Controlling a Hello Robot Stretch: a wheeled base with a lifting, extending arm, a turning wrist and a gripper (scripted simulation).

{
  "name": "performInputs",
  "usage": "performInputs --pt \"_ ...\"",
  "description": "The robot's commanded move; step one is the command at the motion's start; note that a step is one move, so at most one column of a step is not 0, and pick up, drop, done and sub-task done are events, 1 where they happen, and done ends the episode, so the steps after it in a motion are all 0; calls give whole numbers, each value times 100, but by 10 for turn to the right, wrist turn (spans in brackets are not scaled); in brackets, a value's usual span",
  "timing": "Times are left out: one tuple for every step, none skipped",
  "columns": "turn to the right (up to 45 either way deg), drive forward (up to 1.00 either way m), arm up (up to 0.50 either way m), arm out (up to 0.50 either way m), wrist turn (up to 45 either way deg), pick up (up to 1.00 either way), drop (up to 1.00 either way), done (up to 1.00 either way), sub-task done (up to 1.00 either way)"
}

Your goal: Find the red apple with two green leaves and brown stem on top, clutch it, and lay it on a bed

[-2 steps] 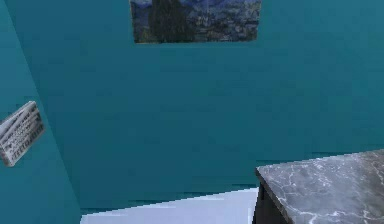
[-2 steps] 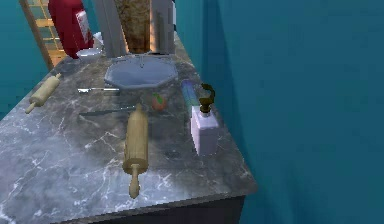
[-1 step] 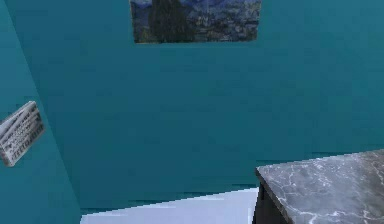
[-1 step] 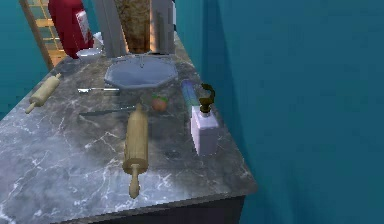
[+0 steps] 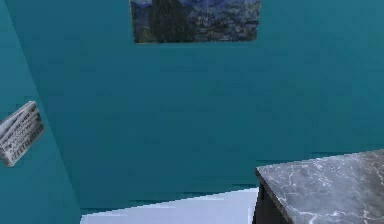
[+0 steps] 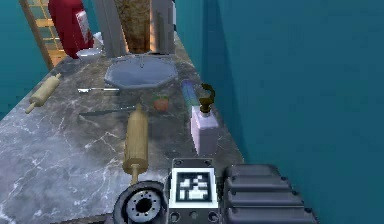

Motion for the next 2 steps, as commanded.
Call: performInputs --pt "0 0 0 46 0 0 0 0 0" --pt "0 0 0 0 450 0 0 0 0"
